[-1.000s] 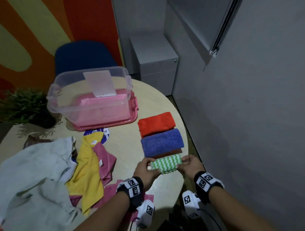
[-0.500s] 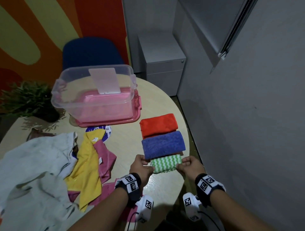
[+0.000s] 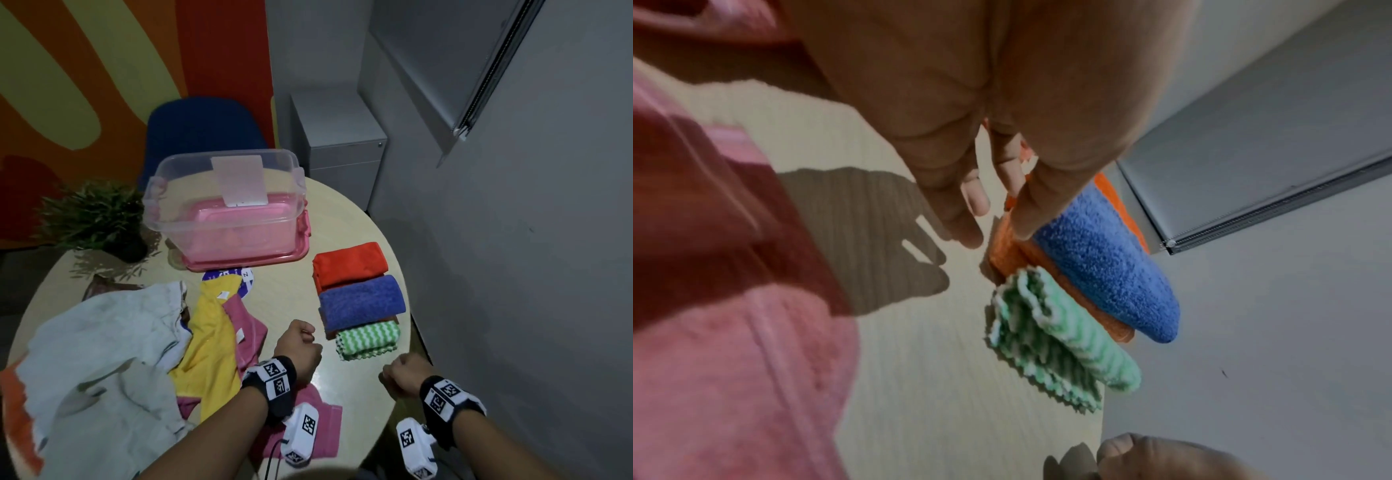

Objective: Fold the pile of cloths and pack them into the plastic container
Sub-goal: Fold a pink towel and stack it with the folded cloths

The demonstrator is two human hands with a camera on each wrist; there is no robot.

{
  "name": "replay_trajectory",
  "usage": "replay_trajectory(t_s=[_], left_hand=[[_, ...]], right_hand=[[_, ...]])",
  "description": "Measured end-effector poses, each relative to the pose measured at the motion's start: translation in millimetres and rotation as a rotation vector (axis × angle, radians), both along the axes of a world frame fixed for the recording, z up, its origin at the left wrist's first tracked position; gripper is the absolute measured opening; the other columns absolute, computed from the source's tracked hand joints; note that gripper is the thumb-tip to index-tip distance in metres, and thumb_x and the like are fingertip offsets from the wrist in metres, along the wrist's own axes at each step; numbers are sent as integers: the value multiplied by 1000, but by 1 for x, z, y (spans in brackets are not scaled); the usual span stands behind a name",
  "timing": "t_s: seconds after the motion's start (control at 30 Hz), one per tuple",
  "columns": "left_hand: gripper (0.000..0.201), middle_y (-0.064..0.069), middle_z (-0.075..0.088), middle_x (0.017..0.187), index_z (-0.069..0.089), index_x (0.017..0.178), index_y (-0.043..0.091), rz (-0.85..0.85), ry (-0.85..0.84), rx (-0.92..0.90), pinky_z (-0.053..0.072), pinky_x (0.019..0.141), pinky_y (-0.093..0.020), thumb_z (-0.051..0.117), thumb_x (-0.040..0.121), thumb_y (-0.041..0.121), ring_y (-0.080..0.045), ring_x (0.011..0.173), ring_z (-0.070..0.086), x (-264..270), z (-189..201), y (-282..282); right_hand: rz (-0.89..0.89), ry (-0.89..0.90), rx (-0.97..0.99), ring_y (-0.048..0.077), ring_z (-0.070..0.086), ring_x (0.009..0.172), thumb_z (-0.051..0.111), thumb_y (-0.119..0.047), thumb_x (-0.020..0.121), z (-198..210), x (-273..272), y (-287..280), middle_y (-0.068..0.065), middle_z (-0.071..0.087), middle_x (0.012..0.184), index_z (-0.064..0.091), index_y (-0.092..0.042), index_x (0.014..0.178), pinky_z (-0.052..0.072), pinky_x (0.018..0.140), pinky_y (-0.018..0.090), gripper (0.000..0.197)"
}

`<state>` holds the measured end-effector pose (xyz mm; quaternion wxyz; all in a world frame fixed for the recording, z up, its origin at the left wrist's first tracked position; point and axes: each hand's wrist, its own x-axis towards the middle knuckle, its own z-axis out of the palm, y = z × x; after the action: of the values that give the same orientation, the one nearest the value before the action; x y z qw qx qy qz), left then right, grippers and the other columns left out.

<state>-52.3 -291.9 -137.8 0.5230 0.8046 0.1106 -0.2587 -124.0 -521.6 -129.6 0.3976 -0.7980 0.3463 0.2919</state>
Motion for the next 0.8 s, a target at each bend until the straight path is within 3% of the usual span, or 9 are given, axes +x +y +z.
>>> replay_trajectory(t_s=[0.1, 0.2, 0.27, 0.33, 0.47, 0.57, 0.63, 0.73, 0.8], left_hand=[[18, -11, 65, 80, 59, 82, 20, -126, -9, -26, 56, 77, -51, 58, 79, 3, -25, 71, 60, 0, 10, 32], [19, -3, 68, 76, 60, 78, 20, -223, -116, 72, 55, 70, -33, 52, 82, 3, -20, 70, 63, -1, 24, 75], [18, 0, 65, 74, 58, 78, 20, -287, -214, 210, 47, 61, -24, 52, 86, 5, -16, 70, 60, 0, 33, 109], [17, -1, 65, 75, 58, 78, 22, -314, -281, 332, 46, 61, -24, 54, 88, 9, -18, 72, 59, 3, 36, 144], [18, 2, 71, 85, 63, 81, 28, -333, -264, 379, 54, 75, -29, 55, 88, 13, -16, 81, 64, 1, 35, 193], [19, 5, 72, 92, 64, 81, 30, -446, -221, 318, 54, 82, -29, 55, 90, 16, -14, 89, 65, -9, 33, 202], [16, 4, 71, 96, 66, 86, 27, -510, -216, 275, 52, 82, -25, 55, 91, 16, -14, 92, 64, -16, 34, 199], [15, 0, 71, 104, 69, 96, 16, -567, -248, 210, 47, 77, -11, 55, 91, 13, -11, 96, 63, -22, 38, 186], [18, 1, 70, 106, 69, 97, 18, -617, -270, 220, 51, 83, -18, 53, 89, 15, -10, 96, 62, -26, 41, 177]], right_hand=[[128, 3, -17, 22, 63, 67, 58, -22, 87, 2, -3, 30, 5, 68, 70, 61, -13, 68, 50, 62, 28, 21], [288, -29, -70, 16, 59, 77, 56, -26, 90, 9, 0, 72, 1, 65, 84, 60, -19, 75, 40, 58, 23, 17], [349, -123, -64, 13, 60, 78, 58, -22, 84, 15, 3, 102, -1, 67, 85, 61, -20, 75, 43, 61, 22, 9], [386, -220, -49, 13, 65, 77, 61, -22, 77, 16, 6, 129, -4, 70, 81, 63, -21, 75, 50, 65, 23, 3], [541, -239, -76, 12, 63, 76, 79, -44, 66, 10, 8, 163, -8, 68, 83, 61, -26, 86, 51, 71, 26, 32], [676, -186, -171, 17, 65, 83, 73, -38, 72, 6, 5, 179, -3, 70, 89, 66, -24, 87, 53, 76, 27, 21], [625, -231, -173, 19, 68, 78, 63, -26, 75, 5, 5, 182, -1, 73, 80, 68, -19, 76, 55, 72, 26, 9], [566, -278, -155, 15, 69, 77, 64, -20, 78, 13, 11, 183, -2, 73, 78, 67, -20, 74, 55, 73, 27, 5], [610, -262, -180, 17, 67, 88, 69, -25, 78, 18, 11, 184, -4, 72, 91, 63, -24, 84, 53, 80, 28, 9]])
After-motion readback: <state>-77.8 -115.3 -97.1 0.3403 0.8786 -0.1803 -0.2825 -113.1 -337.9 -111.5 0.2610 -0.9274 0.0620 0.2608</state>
